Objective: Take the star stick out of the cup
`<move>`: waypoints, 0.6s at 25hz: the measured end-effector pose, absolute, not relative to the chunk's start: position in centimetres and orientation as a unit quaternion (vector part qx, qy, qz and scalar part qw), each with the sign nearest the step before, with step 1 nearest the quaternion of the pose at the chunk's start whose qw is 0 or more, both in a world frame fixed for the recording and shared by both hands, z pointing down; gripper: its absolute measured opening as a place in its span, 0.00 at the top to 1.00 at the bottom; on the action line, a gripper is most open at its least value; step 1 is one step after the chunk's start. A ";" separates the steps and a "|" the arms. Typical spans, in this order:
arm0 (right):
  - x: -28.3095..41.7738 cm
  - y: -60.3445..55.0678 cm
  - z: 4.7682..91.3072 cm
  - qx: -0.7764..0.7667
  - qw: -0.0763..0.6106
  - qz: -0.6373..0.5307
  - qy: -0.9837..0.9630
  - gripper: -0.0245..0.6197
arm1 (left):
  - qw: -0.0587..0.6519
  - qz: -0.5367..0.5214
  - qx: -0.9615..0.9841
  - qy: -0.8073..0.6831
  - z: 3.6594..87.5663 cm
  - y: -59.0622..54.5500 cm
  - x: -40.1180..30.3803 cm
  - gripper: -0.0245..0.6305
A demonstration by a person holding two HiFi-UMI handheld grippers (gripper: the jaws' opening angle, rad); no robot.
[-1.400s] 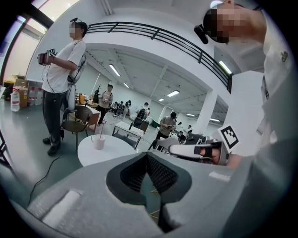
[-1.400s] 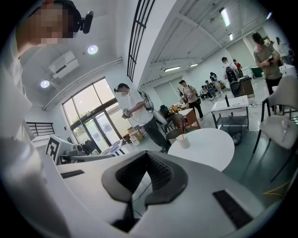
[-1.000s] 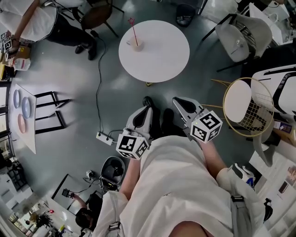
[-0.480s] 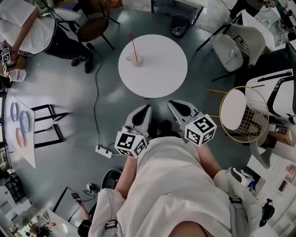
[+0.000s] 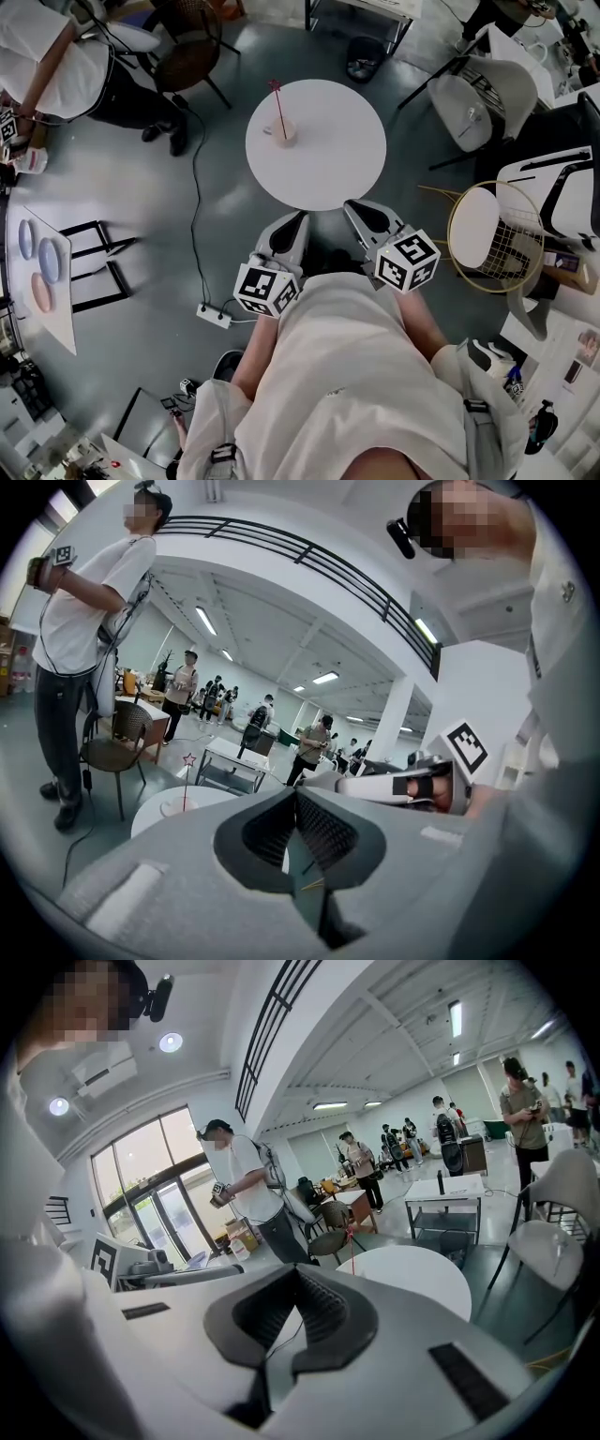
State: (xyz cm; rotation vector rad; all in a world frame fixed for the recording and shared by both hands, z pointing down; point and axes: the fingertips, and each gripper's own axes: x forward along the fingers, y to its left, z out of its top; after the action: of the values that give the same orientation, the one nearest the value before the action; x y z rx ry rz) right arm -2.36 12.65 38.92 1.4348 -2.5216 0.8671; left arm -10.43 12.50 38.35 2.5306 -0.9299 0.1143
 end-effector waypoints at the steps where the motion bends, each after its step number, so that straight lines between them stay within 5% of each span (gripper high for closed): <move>1: -2.8 12.4 39.0 0.475 0.057 0.289 -0.829 0.95 | 0.221 0.040 0.915 -0.336 38.4 12.2 -10.9 0.95; 15: -5.3 10.0 40.8 0.485 0.069 0.310 -0.815 0.95 | 0.234 0.056 0.914 -0.325 40.1 6.4 -14.5 0.95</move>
State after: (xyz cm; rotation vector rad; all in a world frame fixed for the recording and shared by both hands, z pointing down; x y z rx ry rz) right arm -5.26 9.99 40.80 1.4611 -2.4523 0.9317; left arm -14.48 6.40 40.09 2.5097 -0.8930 0.1533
